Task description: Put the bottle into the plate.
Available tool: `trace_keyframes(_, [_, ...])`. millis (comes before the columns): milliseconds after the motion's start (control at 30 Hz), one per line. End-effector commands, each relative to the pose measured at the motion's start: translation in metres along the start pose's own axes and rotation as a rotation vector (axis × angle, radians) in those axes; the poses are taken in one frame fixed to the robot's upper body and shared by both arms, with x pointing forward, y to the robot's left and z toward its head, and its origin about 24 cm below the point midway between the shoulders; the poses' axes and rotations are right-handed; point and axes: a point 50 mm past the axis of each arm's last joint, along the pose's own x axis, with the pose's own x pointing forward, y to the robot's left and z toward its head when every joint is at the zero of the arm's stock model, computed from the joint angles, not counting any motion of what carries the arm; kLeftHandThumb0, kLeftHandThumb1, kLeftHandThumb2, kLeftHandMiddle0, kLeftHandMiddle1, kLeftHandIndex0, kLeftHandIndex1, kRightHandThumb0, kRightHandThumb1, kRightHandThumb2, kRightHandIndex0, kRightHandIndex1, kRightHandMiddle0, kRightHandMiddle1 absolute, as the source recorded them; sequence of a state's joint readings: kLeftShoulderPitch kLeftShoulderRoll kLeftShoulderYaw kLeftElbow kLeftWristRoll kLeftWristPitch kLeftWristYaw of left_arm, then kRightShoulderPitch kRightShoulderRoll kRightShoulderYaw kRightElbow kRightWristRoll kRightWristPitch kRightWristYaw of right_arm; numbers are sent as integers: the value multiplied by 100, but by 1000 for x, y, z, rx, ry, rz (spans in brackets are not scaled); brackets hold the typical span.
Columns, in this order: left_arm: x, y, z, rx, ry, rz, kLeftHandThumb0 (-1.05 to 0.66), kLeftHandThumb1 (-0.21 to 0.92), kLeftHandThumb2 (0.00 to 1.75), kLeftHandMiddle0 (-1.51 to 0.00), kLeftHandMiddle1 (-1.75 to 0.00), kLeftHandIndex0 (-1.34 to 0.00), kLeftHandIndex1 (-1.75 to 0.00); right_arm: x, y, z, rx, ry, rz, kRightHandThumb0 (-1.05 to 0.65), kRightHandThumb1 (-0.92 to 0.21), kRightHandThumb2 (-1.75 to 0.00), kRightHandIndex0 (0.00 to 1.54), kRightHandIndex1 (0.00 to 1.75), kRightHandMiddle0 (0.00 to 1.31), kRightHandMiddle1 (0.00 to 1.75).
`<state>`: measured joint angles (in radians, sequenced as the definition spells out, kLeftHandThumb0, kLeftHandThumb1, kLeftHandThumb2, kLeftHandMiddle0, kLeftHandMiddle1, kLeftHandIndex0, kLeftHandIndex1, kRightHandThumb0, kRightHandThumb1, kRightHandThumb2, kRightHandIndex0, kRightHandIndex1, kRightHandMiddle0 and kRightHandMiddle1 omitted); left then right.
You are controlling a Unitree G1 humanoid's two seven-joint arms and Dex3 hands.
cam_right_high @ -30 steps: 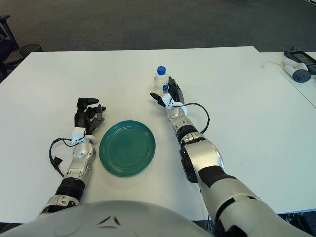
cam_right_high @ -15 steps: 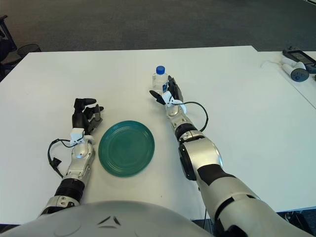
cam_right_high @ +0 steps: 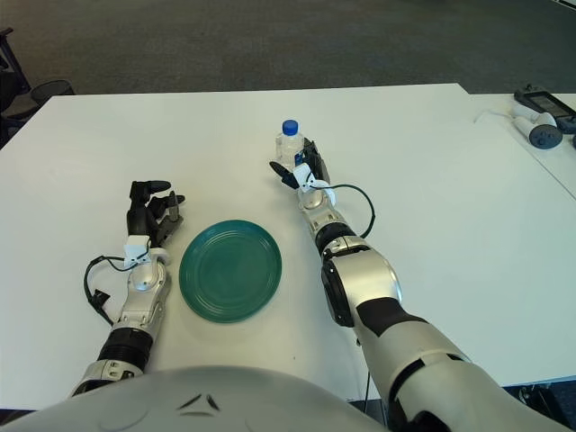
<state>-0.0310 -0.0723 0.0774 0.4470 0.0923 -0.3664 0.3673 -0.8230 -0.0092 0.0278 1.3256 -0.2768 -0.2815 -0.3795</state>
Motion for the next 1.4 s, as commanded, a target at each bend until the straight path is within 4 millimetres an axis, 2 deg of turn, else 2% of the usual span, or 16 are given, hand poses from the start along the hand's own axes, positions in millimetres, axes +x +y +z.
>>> trace_keyframes(0, [-20, 20, -33, 74, 151, 38, -37, 75, 76, -62, -116, -29, -175, -2, 2, -6, 34, 48, -1, -102, -92, -24, 12, 53, 0, 79])
trace_keyframes(33, [-20, 19, -33, 74, 152, 39, -37, 75, 76, -62, -116, -29, -175, -2, 2, -6, 40, 49, -2, -99, -91, -22, 13, 80, 0, 104])
trace_keyframes(100, [-20, 19, -33, 73, 155, 42, -37, 75, 76, -62, -116, -29, -175, -2, 0, -7, 66, 46, -9, -91, -89, -19, 17, 105, 2, 126])
trace_keyframes(133, [-20, 19, -33, 73, 156, 43, -37, 75, 76, -62, -116, -29, -175, -2, 0, -8, 74, 40, -14, -81, -81, -24, 22, 128, 5, 143])
trace_keyframes(167, [-20, 19, -33, 73, 156, 44, -37, 75, 76, -62, -116, -29, -175, -3, -1, -8, 78, 35, -17, -74, -73, -34, 27, 144, 9, 155])
trace_keyframes(233, [-19, 19, -33, 70, 159, 46, -37, 75, 76, -62, -116, -29, -175, -4, -1, -8, 65, 17, -26, -63, -59, -50, 43, 162, 22, 166])
trace_keyframes(300, [-19, 19, -33, 69, 159, 47, -37, 75, 76, -62, -116, -29, -175, -4, -1, -8, 48, 8, -29, -59, -54, -56, 55, 168, 30, 170])
trace_keyframes(467, [-18, 19, -33, 72, 155, 41, -37, 75, 76, -62, -116, -29, -175, -5, 1, -8, -47, -20, -14, -57, -48, -61, 80, 174, 47, 174])
trace_keyframes(700, [-19, 18, -32, 76, 153, 34, -37, 76, 75, -62, -115, -29, -175, -5, 5, -5, -97, -38, 6, -56, -48, -62, 98, 175, 63, 175])
trace_keyframes(800, [-19, 18, -32, 79, 155, 36, -37, 76, 74, -62, -115, -28, -175, -5, 6, -5, -95, -30, 7, -47, -43, -73, 106, 175, 74, 175])
trace_keyframes(1033, [-20, 18, -33, 75, 159, 45, -37, 75, 76, -62, -116, -29, -175, -5, 7, -7, -29, 36, 2, -29, -36, -96, 114, 175, 85, 175])
trace_keyframes(1367, [-22, 17, -32, 55, 160, 59, -37, 73, 79, -62, -117, -30, -175, -5, 7, -9, 53, 64, -15, -22, -37, -106, 116, 175, 95, 175])
